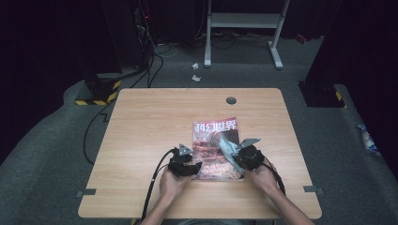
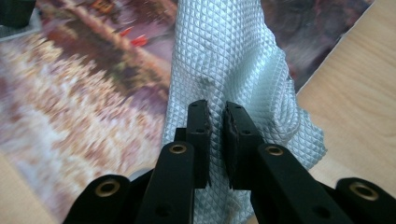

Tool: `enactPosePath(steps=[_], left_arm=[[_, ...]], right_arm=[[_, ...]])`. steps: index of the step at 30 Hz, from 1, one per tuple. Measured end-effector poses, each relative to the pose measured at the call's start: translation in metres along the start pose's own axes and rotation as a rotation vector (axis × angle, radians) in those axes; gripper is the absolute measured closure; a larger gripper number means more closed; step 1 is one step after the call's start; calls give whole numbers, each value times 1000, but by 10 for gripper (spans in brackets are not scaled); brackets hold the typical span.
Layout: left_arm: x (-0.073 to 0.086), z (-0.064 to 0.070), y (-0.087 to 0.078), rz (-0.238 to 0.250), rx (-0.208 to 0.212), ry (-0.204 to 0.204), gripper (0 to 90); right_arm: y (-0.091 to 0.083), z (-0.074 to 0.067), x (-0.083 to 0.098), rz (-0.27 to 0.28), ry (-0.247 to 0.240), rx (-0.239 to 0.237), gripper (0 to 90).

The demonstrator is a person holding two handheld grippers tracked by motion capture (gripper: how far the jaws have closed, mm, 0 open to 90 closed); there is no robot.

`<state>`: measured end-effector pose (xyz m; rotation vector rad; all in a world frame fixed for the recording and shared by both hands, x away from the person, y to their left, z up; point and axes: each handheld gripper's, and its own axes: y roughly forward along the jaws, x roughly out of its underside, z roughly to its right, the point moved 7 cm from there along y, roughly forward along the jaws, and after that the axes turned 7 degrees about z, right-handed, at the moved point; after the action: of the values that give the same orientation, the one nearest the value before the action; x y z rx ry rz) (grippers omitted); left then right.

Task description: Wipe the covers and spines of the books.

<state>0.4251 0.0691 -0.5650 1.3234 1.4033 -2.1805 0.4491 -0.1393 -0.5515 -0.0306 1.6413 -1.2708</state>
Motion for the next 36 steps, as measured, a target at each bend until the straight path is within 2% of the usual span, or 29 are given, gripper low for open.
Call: enactPosePath(steps=[1,4,6,7,8,12,14,15,17,19,20,22,26,28,33,35,36], left_arm=[[-1,-1,0,-7,-5,10,477],[0,0,-2,-17,4,1,495],[4,3,-7,-29,11,0,495],[6,4,-9,-31,17,4,493],[11,8,-15,-37,33,11,490],[20,16,-25,-48,56,15,475],[25,22,-30,-58,68,20,461],[29,27,-35,-61,75,36,448],[31,30,-37,-64,80,41,442],[34,37,-38,-72,69,86,431],[34,37,-38,-72,69,86,432],[33,38,-36,-69,39,131,437],[27,34,-29,-72,20,117,442],[23,32,-24,-66,8,130,443],[11,26,-10,-68,-1,119,443],[7,24,-7,-83,4,105,443],[6,23,-7,-87,15,82,443]], right_arm=[[1,2,-1,-4,-6,4,817],[-1,-2,0,-2,-29,23,819],[-6,-8,4,-6,-19,1,819],[-13,-18,11,0,-39,-14,819],[-17,-22,14,2,-39,-23,818],[-26,-26,23,17,-35,-12,816],[-30,-23,27,26,1,0,814],[-31,-20,29,28,19,16,811],[-30,-20,29,28,22,25,811],[-28,-19,27,28,13,42,812],[-28,-19,27,28,13,42,812],[-25,-15,25,23,16,50,813],[-17,-7,19,22,13,64,815],[-14,-2,15,23,16,67,816],[0,20,1,-14,20,105,818],[1,22,0,-21,20,110,818],[1,23,-1,-26,13,113,819]])
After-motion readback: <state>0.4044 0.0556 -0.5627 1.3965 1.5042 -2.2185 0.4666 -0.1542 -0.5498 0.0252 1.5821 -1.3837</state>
